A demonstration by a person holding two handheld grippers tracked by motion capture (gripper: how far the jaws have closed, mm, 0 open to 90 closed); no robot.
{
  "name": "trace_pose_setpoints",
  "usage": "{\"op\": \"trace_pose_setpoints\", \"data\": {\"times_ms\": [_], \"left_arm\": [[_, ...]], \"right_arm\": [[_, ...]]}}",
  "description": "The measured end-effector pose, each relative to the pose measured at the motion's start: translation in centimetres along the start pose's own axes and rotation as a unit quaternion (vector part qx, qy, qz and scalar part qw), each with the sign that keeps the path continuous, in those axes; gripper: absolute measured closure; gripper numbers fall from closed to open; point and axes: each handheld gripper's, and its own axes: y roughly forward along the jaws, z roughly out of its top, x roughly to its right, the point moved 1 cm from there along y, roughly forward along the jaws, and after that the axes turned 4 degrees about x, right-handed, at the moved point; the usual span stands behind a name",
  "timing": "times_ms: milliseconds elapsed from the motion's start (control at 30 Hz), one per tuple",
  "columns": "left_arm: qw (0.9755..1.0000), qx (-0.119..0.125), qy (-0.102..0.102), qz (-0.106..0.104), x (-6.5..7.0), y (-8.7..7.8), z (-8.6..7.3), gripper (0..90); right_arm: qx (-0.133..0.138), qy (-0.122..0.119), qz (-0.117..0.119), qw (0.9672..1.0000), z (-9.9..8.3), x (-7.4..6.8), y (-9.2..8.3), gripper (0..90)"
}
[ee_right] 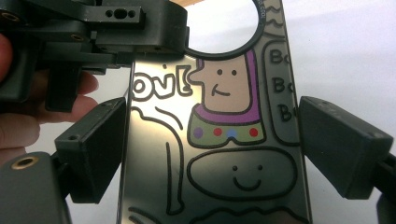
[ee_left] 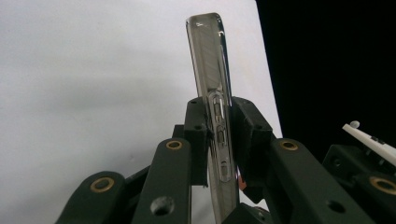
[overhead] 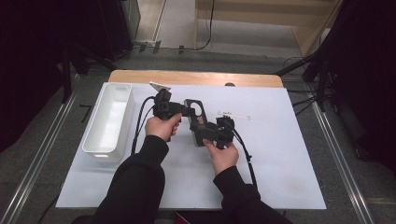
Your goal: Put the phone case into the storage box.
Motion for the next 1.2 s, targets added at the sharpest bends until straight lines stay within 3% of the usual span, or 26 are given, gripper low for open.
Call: {"op": "trace_pose_setpoints", "data": {"times_ms": [667,1200], "left_arm": [[0.9993,0.006,-0.014,-0.035,-0.14,-0.34,0.13,79.3],[0.9992,0.011,0.004,-0.039,0.2,-0.53,0.11,79.6]], "right_arm": [[0.008,-0.011,0.001,0.9999,0.13,-0.23,-0.03,10.6],[0.016,-0.027,0.006,0.9995,0.21,-0.24,-0.1,10.4]]}}
